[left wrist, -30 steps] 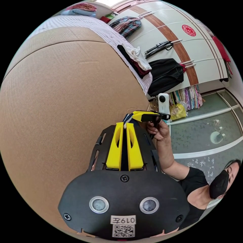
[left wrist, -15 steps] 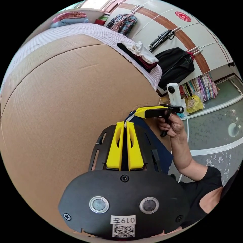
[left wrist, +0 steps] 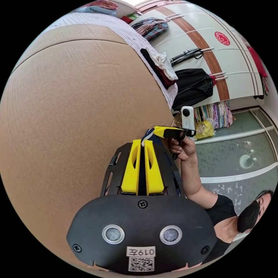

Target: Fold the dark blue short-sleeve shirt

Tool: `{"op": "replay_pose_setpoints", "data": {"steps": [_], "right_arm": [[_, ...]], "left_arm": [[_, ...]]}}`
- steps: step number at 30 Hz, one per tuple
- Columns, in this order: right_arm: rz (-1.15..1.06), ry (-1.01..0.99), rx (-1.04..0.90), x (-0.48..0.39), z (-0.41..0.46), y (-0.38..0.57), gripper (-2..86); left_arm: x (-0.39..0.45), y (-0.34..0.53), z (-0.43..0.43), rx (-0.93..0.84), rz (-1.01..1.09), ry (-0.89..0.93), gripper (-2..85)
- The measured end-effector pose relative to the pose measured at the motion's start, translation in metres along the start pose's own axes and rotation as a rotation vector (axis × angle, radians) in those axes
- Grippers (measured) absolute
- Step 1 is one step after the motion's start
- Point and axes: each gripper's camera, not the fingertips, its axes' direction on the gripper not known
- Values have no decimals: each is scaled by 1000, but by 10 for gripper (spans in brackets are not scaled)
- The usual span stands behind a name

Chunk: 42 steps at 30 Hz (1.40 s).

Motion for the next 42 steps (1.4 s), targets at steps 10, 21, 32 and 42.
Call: {"op": "replay_pose_setpoints", "data": {"steps": [10,21,32,42], "right_arm": [[-5,-35,-5,-1,-7,7,2],[-32,-78,69,-14,-28,33,54],[-76,14,-3,-34,-14,52,12],[-55,59,-16,-43,-10,70,-1]], "left_arm": [[7,5,-6,-10,12,0,11],[11,38,-62,98,12,82,15],[37,60,-27,-5,8,47,17],[59,89,-24,-22,13,-25,14]]}}
